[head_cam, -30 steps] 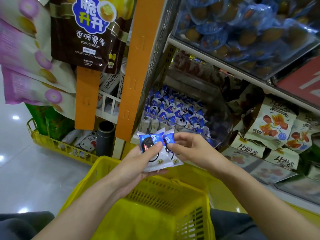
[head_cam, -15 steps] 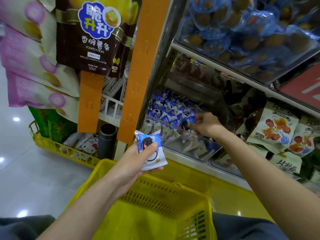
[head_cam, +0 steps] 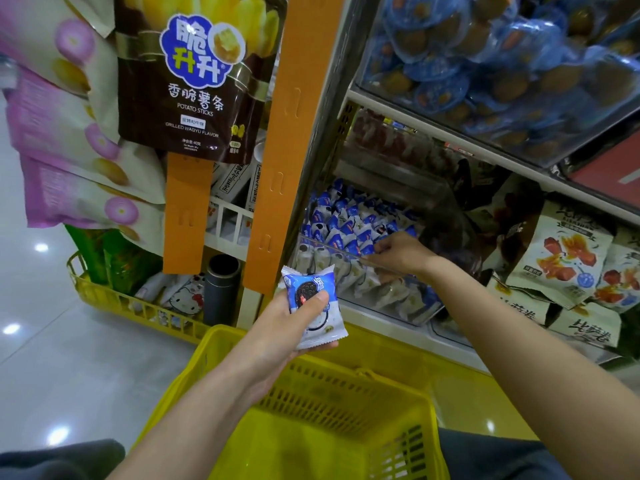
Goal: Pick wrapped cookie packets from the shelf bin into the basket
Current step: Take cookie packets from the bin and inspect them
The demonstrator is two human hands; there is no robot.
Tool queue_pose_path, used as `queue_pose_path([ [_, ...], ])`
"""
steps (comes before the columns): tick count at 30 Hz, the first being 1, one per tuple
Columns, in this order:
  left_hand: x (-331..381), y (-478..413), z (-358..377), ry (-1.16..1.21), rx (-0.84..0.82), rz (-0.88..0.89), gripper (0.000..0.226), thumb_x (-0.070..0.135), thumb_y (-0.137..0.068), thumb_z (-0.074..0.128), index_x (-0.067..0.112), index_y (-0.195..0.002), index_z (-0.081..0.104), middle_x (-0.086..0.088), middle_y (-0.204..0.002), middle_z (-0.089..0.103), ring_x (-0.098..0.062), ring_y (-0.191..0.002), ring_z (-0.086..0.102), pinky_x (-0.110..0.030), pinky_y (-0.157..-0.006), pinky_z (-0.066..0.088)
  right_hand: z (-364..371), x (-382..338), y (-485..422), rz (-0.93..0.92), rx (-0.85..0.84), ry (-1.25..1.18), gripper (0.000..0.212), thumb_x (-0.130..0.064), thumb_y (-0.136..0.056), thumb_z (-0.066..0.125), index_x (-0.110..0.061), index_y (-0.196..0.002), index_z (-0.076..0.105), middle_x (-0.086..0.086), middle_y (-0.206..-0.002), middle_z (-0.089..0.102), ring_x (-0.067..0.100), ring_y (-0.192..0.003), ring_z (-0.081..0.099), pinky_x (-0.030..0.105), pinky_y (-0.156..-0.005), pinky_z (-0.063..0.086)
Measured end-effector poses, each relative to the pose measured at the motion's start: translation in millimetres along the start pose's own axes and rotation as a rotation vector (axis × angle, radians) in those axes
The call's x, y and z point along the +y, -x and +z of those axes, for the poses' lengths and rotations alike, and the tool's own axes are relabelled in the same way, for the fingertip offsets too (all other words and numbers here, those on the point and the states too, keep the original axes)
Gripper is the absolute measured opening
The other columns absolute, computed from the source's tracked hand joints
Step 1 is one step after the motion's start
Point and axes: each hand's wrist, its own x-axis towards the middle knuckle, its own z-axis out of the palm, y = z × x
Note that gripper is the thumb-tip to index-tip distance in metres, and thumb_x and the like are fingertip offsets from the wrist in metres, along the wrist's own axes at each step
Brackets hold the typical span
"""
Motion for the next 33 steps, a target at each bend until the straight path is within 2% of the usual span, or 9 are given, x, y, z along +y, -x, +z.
queue_pose_path([
  [3,-1,-1,1,-0.010,-0.009,-0.004,0.026,0.028,-0.089,0.054,0.016,-0.113,0.057,-0.010,-0.097,0.072,-0.020,-0.085,0.069,-0.029,-0.070,0.057,-2,-1,0,-0.012,-0.051,0.011,0.035,-0.030,-0.086,0.064,-0.017,-0.062,0.043,0.019,-0.075,0.052,0.010,-0.053,0.066,0.030,-0.067,0.054],
  [7,-5,-1,1,-0.106,0.021,0.003,0.033,0.033,-0.088,0.055,0.021,-0.118,0.056,0.001,-0.105,0.071,-0.011,-0.101,0.065,-0.030,-0.094,0.046,-2,-7,9,0.050,0.096,0.198,0.046,-0.044,-0.091,0.052,0.001,-0.093,0.064,0.026,-0.103,0.065,0.033,-0.092,0.065,0.034,-0.075,0.049],
  [9,-9,-2,0,-0.163,0.069,0.030,0.030,0.032,-0.088,0.057,0.020,-0.115,0.058,0.004,-0.102,0.071,0.000,-0.089,0.066,-0.012,-0.074,0.048,3,-13,23,-0.016,0.353,0.209,0.042,-0.043,-0.093,0.048,-0.009,-0.113,0.061,0.007,-0.108,0.066,0.026,-0.097,0.062,0.033,-0.077,0.047],
  [12,-15,-4,-3,-0.253,0.151,0.051,0.028,0.028,-0.087,0.060,0.019,-0.113,0.057,0.003,-0.103,0.069,0.002,-0.083,0.066,-0.004,-0.055,0.044,18,-17,58,-0.402,0.607,-0.049,0.019,-0.029,-0.095,0.048,-0.017,-0.102,0.061,-0.004,-0.090,0.063,0.012,-0.083,0.060,0.023,-0.069,0.045],
  [15,-22,-6,-3,-0.300,0.163,0.066,0.030,0.024,-0.085,0.064,0.018,-0.114,0.056,0.001,-0.103,0.068,-0.003,-0.087,0.065,-0.006,-0.059,0.045,45,-13,88,-0.578,0.405,-0.174,0.019,-0.031,-0.094,0.048,-0.019,-0.092,0.063,-0.009,-0.083,0.062,0.001,-0.075,0.055,0.013,-0.064,0.043],
  [19,-31,-7,1,-0.402,0.131,0.086,0.018,0.017,-0.082,0.067,0.018,-0.099,0.059,-0.001,-0.091,0.068,-0.001,-0.073,0.062,-0.008,-0.057,0.046,78,3,102,-0.508,0.114,-0.270,0.008,-0.027,-0.088,0.060,-0.029,-0.083,0.066,-0.015,-0.075,0.064,-0.007,-0.067,0.055,0.009,-0.062,0.041],
  [25,-48,-10,7,-0.518,0.039,0.132,0.035,0.000,-0.078,0.069,0.016,-0.107,0.056,-0.002,-0.100,0.067,-0.007,-0.084,0.061,-0.026,-0.082,0.050,88,20,104,-0.335,0.086,-0.574,0.027,-0.020,-0.088,0.061,-0.023,-0.061,0.063,0.002,-0.057,0.058,0.003,-0.048,0.049,0.015,-0.044,0.042],
  [30,-56,-11,8,-0.371,0.089,0.073,0.006,0.022,-0.089,0.057,0.017,-0.090,0.061,0.003,-0.082,0.070,-0.001,-0.073,0.064,-0.013,-0.061,0.049,97,30,108,-0.299,0.096,-0.586,0.028,-0.021,-0.087,0.062,-0.024,-0.060,0.061,-0.008,-0.049,0.053,0.001,-0.044,0.044,0.016,-0.040,0.040],
  [33,-56,-13,6,-0.379,0.149,0.099,0.019,0.022,-0.092,0.053,0.016,-0.073,0.057,0.004,-0.066,0.062,-0.001,-0.060,0.059,-0.011,-0.050,0.043,103,33,110,-0.355,0.060,-0.574,0.024,-0.021,-0.086,0.063,-0.028,-0.063,0.062,-0.012,-0.050,0.056,-0.001,-0.045,0.047,0.016,-0.041,0.041],
])
